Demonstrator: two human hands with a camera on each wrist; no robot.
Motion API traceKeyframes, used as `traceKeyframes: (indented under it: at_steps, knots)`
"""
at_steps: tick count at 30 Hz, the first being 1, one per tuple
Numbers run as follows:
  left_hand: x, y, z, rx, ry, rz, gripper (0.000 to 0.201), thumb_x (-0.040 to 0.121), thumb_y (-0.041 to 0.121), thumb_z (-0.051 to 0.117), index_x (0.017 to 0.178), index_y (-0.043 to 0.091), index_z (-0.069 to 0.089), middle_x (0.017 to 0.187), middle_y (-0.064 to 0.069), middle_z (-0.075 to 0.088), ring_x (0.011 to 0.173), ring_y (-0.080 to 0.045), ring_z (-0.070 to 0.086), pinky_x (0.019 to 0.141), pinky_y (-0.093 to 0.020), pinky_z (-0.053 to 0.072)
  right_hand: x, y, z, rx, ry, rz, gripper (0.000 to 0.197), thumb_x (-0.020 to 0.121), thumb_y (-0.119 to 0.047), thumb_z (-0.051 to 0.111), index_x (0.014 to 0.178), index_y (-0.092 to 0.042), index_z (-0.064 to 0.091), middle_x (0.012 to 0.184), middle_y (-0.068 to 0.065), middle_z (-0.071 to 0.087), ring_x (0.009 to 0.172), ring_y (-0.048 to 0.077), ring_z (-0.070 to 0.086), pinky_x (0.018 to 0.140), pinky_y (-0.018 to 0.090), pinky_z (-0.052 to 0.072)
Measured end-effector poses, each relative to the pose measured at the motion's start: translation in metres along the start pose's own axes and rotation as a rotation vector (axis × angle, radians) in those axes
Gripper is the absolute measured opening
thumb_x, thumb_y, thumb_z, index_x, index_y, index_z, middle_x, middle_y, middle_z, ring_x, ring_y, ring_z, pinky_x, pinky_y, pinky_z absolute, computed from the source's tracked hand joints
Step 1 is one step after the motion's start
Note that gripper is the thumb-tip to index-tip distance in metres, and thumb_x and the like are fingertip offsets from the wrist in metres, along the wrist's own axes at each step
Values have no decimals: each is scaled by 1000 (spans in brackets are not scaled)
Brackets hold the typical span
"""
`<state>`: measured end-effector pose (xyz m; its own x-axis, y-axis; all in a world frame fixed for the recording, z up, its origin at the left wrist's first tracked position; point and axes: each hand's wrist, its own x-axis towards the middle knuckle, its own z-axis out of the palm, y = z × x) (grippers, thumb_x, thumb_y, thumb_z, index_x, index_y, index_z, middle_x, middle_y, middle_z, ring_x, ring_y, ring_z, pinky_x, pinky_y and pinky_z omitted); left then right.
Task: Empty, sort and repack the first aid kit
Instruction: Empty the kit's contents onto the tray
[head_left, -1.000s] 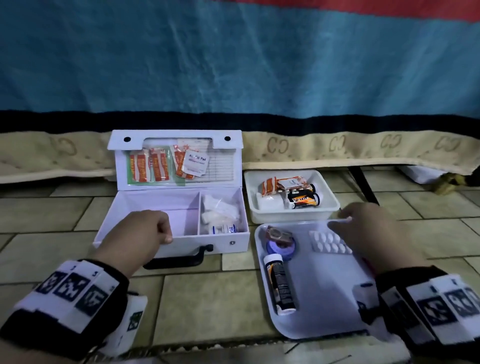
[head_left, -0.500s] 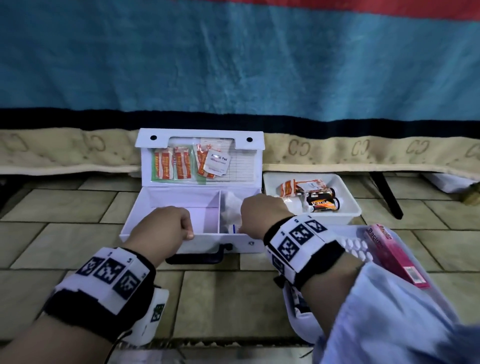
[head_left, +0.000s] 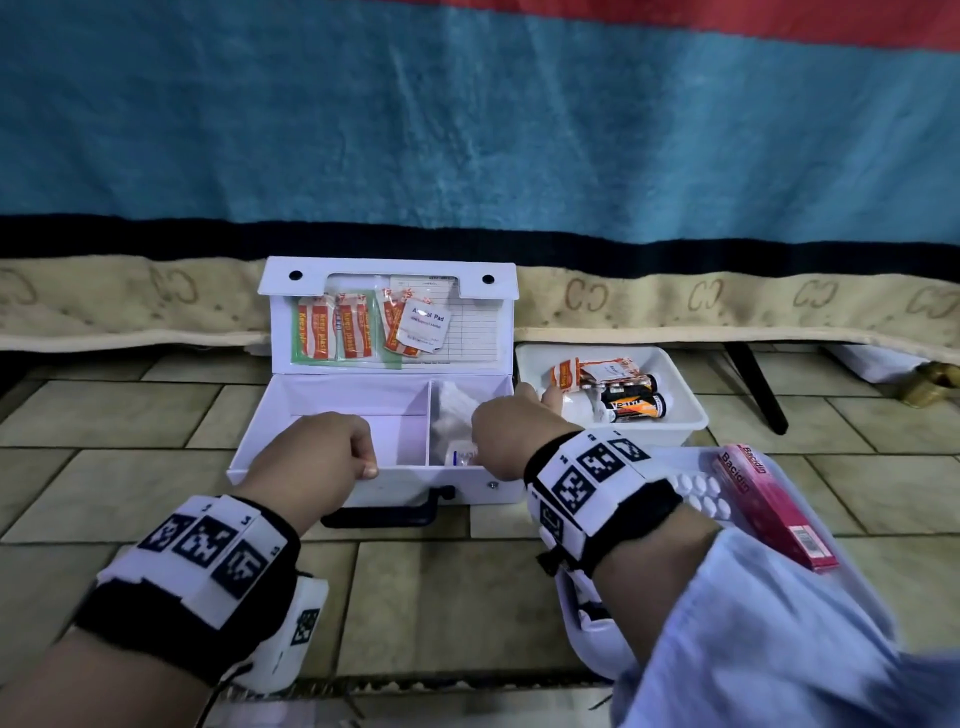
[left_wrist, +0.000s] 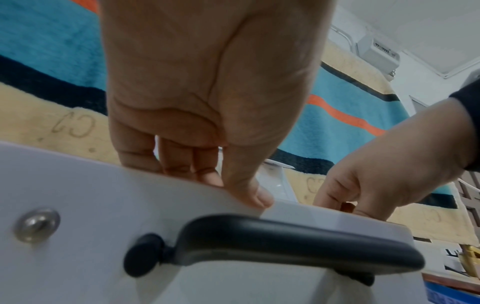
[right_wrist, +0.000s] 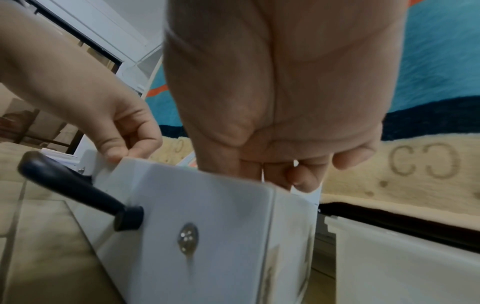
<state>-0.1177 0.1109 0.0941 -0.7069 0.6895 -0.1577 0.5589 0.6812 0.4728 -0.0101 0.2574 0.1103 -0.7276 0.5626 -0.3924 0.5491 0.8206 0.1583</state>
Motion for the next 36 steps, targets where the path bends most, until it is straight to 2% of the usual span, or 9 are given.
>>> traceKeyframes:
  at_steps: [5,9,13,15,17,21,26,31,36]
  knots:
    - [-1,0,-1,5,1,1,27,82,15,68,60,26,56,74,7,62,78,-17,59,73,-32,49,5,3,0,89,-37,-35,29,92,-19,49,120,-19,56,128,6,52,130,30,27,105,53,17]
    - [-2,0,1,1,8,8,26,83,14,67,61,24,56,76,6,63,80,-16,58,73,-31,47,-15,25,-10,315,105,-93,23,94,-32,52,114,-22,59,118,0,60,120,23,44,103,50,22]
    - [-1,-1,1,2,1,6,25,83,12,66,62,23,57,77,5,65,80,-17,59,73,-31,48,-44,74,-29,654,275,-196,17,91,-25,59,107,-20,62,103,0,63,84,13,57,77,21,44]
    - [0,-1,1,-1,-6,6,24,83,12,67,63,22,58,75,4,64,77,-17,60,67,-29,46,-55,103,-34,688,390,-153,14,90,-21,61,104,-23,61,95,-3,61,72,8,52,58,12,38]
    - [1,-1,1,6,-4,7,24,83,12,67,63,21,59,74,5,63,73,-16,58,61,-27,43,-61,131,-28,626,437,-50,19,87,-21,65,106,-21,62,95,-4,61,74,9,52,59,7,36]
    - [-1,-1,2,14,8,6,23,83,11,65,64,21,60,72,6,62,71,-15,57,57,-27,39,-59,153,8,426,253,118,29,81,-24,70,108,-22,62,110,0,65,93,19,59,83,30,48]
    - [0,0,1,33,7,22,22,83,13,67,63,21,59,73,6,62,70,-14,56,59,-28,37,-51,144,54,335,180,217,34,84,-23,65,116,-18,57,118,7,62,107,27,55,82,31,43]
    - [-1,1,1,24,15,13,25,83,10,67,62,21,59,70,8,60,67,-11,55,54,-26,36,-42,142,61,485,101,246,30,91,-23,57,117,-13,50,113,12,62,89,24,50,73,28,35]
    - [-2,1,2,25,18,4,25,83,11,66,62,22,59,70,10,60,70,-10,54,56,-25,37,-42,150,63,356,10,270,27,93,-23,52,117,-11,48,117,9,61,102,26,55,93,39,40]
